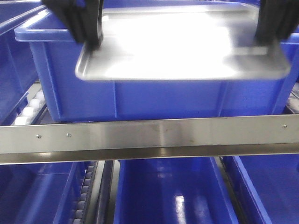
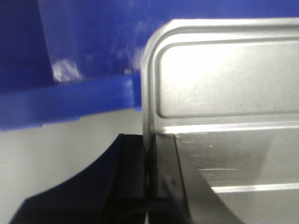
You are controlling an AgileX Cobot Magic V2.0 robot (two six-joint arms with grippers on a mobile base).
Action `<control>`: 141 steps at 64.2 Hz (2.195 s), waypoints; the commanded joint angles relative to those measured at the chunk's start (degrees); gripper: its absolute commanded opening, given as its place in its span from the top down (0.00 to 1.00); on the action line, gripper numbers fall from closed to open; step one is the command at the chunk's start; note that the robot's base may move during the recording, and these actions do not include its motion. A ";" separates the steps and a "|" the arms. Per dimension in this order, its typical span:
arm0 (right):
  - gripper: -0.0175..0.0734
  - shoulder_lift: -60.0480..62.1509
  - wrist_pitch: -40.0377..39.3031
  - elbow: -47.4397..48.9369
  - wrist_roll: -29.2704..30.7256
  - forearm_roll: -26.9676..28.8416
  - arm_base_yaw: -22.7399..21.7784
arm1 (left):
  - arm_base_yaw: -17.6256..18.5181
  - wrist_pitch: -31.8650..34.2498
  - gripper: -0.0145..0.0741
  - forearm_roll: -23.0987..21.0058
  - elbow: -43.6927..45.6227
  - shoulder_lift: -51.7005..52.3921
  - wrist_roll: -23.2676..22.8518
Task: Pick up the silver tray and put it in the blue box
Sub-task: 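Lower the tray with both grippers into the blue bin, then open both grippers and release the tray inside the blue bin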
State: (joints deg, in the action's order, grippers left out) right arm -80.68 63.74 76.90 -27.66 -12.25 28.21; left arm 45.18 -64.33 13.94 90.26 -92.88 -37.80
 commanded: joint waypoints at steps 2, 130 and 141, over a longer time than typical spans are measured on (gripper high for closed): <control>0.74 2.68 -1.12 7.60 4.04 -2.09 -0.14 | 0.37 1.47 0.95 2.40 5.36 3.83 1.57; 0.12 -26.48 -13.64 29.51 6.27 -8.90 -9.43 | -9.24 30.52 0.42 5.05 22.17 -22.85 1.10; 0.12 -24.59 -13.51 29.51 6.27 -8.90 -9.43 | -9.14 30.37 0.34 4.96 22.17 -22.28 1.10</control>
State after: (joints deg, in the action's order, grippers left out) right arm -110.25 52.65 104.23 -21.93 -19.43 18.83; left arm 35.77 -37.22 18.22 110.29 -119.58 -36.92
